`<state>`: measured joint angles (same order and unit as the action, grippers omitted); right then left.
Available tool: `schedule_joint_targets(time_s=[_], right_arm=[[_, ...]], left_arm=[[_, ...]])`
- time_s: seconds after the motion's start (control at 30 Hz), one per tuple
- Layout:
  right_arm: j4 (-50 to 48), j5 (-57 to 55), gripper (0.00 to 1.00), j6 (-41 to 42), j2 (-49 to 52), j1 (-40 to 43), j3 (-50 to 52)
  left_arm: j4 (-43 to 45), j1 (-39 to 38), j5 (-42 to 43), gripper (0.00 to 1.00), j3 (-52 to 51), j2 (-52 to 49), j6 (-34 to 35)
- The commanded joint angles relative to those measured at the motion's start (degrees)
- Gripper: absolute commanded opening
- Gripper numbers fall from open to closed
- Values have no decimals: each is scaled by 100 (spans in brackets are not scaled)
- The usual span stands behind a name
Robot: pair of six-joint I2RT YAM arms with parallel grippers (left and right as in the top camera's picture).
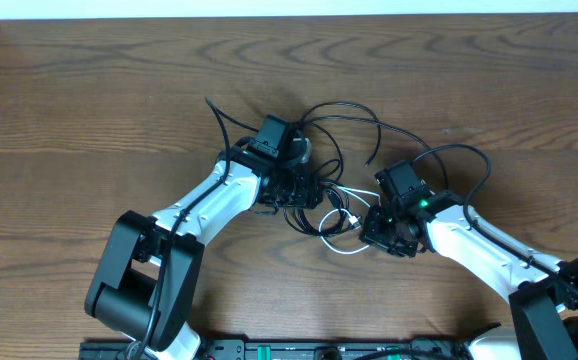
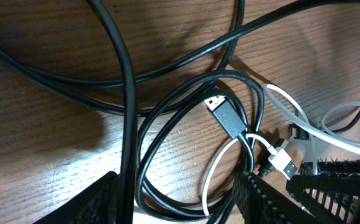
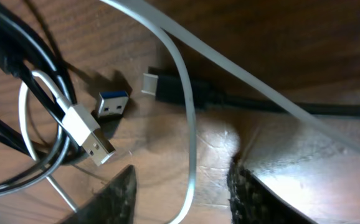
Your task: Untangle cables
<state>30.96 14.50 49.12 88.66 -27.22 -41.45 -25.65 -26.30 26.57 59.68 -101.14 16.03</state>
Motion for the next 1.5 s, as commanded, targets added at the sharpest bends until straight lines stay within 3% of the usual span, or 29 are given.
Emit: schedule_joint_targets(time_s=[0.0, 0.1, 0.2, 0.4, 0.63, 0.7, 0.9, 0.93, 1.0, 1.03, 1.07, 1.27, 1.47], right_arm=[[-57, -48, 18, 232, 39, -131, 70], [-68, -48, 1, 229, 39, -160, 70], [-120, -48, 1, 127, 37, -170, 70], [-238, -83, 1, -946, -37, -105, -247], [916, 120, 1, -2579, -422, -46, -1652], [1279, 122, 1, -2949, -496, -74, -2155], [1639, 105, 1, -2994, -610, 70, -3235], [1633, 107, 1, -2997, -625, 107, -3364], [1587, 101, 1, -3053, -662, 160, -3565], [1541, 59, 1, -3139, -675, 177, -3639], [1510, -68, 1, -3189, -695, 192, -3709], [1513, -2022, 1, -3182, -761, 468, -4068], [1598, -1912, 1, -3348, -957, 1379, -4566]], left_arm=[[-26, 7, -181, 58, 26, -46, -101], [-42, 7, -181, 58, 26, -46, -101], [-39, 7, -188, 58, 26, -46, -101], [-39, 7, -496, 53, -24, -46, -101], [31, 7, -520, 54, -44, -111, -98], [46, 7, -520, 60, -44, -142, -98], [94, 7, -522, 64, -44, -164, -98], [96, 7, -522, 61, -44, -164, -98], [94, 7, -520, 46, -44, -164, -98], [90, 7, -520, 24, -44, -164, -98], [90, 7, -520, 9, -44, -164, -98], [22, 9, -522, 7, -44, -162, -98], [-4, 203, -868, 7, -20, -11, 219]])
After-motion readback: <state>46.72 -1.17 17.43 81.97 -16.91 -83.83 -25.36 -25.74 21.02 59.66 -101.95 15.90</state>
